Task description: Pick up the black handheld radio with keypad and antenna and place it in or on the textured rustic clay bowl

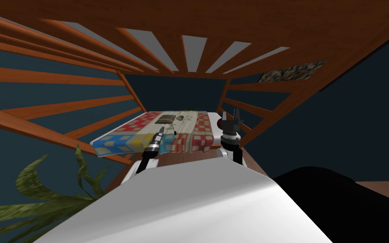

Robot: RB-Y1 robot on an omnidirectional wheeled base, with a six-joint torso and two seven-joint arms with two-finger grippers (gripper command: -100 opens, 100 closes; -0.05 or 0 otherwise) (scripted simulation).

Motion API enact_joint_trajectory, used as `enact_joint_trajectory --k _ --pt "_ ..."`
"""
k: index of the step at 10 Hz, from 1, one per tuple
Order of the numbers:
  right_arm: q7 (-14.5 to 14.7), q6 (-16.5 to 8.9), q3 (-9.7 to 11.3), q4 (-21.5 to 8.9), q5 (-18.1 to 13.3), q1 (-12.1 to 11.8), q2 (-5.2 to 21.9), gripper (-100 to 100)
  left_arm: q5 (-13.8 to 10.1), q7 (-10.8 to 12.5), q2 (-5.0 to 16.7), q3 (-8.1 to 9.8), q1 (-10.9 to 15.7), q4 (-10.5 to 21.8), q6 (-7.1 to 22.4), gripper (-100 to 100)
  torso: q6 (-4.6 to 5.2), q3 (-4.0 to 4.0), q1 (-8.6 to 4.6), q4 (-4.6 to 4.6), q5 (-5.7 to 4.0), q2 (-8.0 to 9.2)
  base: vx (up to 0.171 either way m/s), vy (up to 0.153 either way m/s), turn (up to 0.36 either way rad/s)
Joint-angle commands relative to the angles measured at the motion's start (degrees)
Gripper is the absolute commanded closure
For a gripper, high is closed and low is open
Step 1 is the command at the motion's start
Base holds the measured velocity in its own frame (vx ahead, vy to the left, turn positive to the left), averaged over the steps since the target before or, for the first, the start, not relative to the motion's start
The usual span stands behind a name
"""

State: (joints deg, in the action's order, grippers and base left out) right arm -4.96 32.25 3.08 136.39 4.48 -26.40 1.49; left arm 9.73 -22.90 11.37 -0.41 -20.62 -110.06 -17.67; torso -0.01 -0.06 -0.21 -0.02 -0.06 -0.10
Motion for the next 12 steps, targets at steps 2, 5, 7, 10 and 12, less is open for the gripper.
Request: enact_joint_trajectory --k 2,5,7,10,12 --pt "0.00 0.00 0.00 0.00 0.00 0.00 0.00 0 1.85 -1.76 1.05 0.37 1.06 3.80 0.13 -100 0.00 0.00 0.02 0.00 0.00 -0.01 0.032 -0.049 -0.033" --pt "0.00 0.00 0.00 0.00 0.00 0.00 0.00 0 4.16 -3.80 2.84 0.70 2.22 7.60 0.94 -100 0.00 -0.03 0.00 -0.01 0.00 -0.05 0.042 -0.058 -0.035" --pt "0.00 0.00 0.00 0.00 0.00 0.00 0.00 0 5.87 -5.31 4.27 0.94 3.07 10.41 1.54 -100 0.00 -0.04 0.02 -0.01 0.00 -0.06 0.041 -0.059 -0.043" --pt "0.00 0.00 0.00 0.00 0.00 0.00 0.00 0 8.65 -7.76 6.61 1.34 4.48 15.02 2.52 -100 -0.01 -0.02 -0.05 -0.01 -0.02 -0.02 0.042 -0.075 -0.045" --pt "0.00 0.00 0.00 0.00 0.00 0.00 0.00 0 10.56 -9.44 8.23 1.61 5.45 18.22 3.20 -100 -0.01 -0.05 -0.05 -0.02 -0.02 -0.08 0.053 -0.070 -0.046"
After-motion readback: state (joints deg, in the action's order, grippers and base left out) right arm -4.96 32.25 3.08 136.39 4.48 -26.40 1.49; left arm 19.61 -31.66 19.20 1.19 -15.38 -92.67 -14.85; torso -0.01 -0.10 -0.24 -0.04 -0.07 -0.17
